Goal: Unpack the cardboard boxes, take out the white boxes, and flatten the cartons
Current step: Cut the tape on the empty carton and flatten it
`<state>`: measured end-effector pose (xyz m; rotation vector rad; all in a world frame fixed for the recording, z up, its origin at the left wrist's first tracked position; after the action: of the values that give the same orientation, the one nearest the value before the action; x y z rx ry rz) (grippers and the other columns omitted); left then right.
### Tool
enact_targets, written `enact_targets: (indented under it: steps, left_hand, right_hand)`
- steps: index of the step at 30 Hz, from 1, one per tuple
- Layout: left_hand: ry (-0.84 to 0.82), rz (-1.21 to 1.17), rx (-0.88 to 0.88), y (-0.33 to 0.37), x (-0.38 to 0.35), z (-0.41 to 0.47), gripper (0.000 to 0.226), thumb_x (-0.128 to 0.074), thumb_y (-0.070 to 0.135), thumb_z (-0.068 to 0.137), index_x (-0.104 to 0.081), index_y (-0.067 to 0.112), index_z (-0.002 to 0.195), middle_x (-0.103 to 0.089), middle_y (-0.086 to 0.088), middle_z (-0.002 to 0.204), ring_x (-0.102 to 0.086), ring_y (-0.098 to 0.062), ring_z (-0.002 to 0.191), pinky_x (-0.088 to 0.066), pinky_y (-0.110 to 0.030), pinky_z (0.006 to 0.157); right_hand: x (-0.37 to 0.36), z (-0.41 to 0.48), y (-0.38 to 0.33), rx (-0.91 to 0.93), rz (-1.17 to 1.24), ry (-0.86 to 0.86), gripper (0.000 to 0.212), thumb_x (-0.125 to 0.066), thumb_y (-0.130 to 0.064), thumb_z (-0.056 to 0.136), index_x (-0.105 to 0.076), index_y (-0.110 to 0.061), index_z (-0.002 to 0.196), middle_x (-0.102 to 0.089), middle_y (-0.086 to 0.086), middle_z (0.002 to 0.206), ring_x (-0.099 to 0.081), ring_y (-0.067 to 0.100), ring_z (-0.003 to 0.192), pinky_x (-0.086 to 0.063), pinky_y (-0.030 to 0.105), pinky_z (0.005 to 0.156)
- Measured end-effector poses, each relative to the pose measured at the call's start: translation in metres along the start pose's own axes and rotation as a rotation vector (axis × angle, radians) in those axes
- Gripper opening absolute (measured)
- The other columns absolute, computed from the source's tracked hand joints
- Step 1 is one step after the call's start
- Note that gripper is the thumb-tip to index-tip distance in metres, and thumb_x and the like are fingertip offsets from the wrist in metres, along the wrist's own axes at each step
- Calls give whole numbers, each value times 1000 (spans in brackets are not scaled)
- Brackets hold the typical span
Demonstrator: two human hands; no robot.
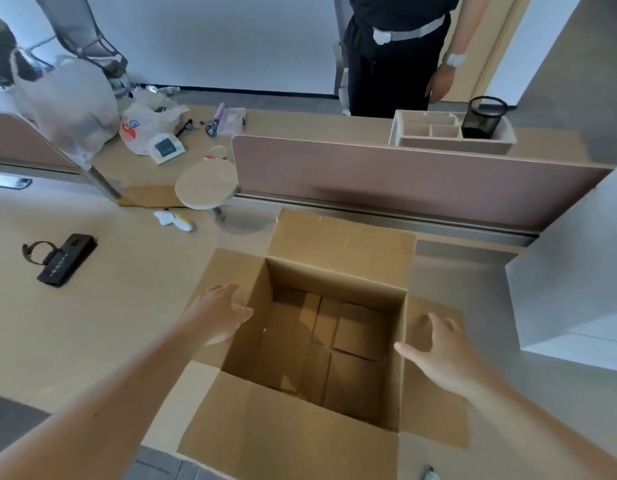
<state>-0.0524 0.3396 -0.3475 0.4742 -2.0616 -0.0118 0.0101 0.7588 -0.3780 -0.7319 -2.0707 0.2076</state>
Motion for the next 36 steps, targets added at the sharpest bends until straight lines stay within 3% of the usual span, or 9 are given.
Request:
enact_targets:
  steps: [4, 7, 13, 19, 23, 25, 28, 32, 36]
  left_hand:
    - [-64, -38, -65, 7, -11, 45, 59, -71, 51, 92, -46, 29, 141, -56, -5, 136, -57, -16, 101, -46, -28, 78]
    - [-67, 73, -94, 13, -24, 72, 64, -67, 55, 92, -42, 21, 140, -59, -13, 130, -58, -30, 109, -46, -37, 80]
    - [-129, 107, -163, 18, -41, 92, 28, -47, 29, 104, -57, 8, 119, -66, -15, 103, -71, -25, 70, -58, -34, 60]
    - [35, -17, -219, 37, 8, 79, 22, -47, 17, 104, -58, 4, 117, -64, -20, 113, -60, -34, 93, -46, -39, 74]
    - [257, -237, -343, 54, 78, 51, 10, -50, 14, 101, -59, 9, 99, -67, -14, 94, -63, -32, 85, -51, -40, 70]
    - [254, -481, -405, 62, 105, 35, 15, -52, 8, 99, -62, 19, 97, -69, -2, 93, -64, -13, 68, -48, -27, 59]
    - [82, -878, -498, 75, 131, 13, 28, -54, -1, 95, -64, 21, 109, -70, 10, 103, -63, -3, 77, -49, -33, 80]
    - [-153, -1286, -539, 76, 149, -3, 24, -46, 13, 93, -64, 22, 105, -65, 1, 106, -61, -16, 100, -45, -51, 105]
    - [-310, -1467, -458, 77, 131, -4, 29, -42, 25, 103, -65, 13, 115, -68, -2, 100, -68, -16, 88, -57, -29, 79]
  right_hand:
    - [-12, 15, -7, -113, 80, 24, 115, -70, -65, 86, -5, -12, 165, -11, 9, 172, -18, 36, 156, -26, 49, 123]
    - [-22, 27, -8, -186, 122, 55, 110, -71, -58, 90, -7, -9, 165, -22, 13, 169, -29, 35, 153, -30, 46, 121]
    - [-31, 37, -11, -204, 14, 65, 22, -57, -24, 103, -56, -4, 110, -65, 15, 105, -63, 35, 100, -46, 36, 76]
    - [8, 25, -43, -102, 137, 220, 4, -56, -9, 101, -59, -7, 101, -68, 13, 90, -65, 30, 79, -49, 37, 63]
    - [64, 4, -67, 57, 360, 340, 45, -62, -11, 99, -54, -23, 141, -67, -5, 113, -64, 5, 91, -49, 12, 61]
    - [91, -7, -79, 146, 532, 364, 38, -58, -9, 101, -58, -27, 134, -71, -2, 115, -68, 11, 92, -54, 21, 72]
    - [117, -30, -95, 231, 987, 316, 28, -45, -23, 105, -69, -25, 120, -72, 4, 108, -69, 24, 94, -51, 46, 86]
    - [139, -57, -117, 388, 1338, 215, 23, -62, -47, 73, -79, -33, 77, -77, -8, 94, -73, 9, 83, -58, 43, 78]
    - [112, -59, -110, 312, 1430, 89, 63, -36, -69, 99, -79, -27, 117, -76, 2, 121, -76, 24, 104, -61, 37, 80]
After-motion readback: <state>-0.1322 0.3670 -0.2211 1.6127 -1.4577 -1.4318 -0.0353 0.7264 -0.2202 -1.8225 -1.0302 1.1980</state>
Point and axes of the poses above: each hand's wrist, its own z-axis towards the middle knuckle, its own x-axis out of the back of the hand, y = z × x, the point moved 10 cm from there along z, towards the middle knuckle
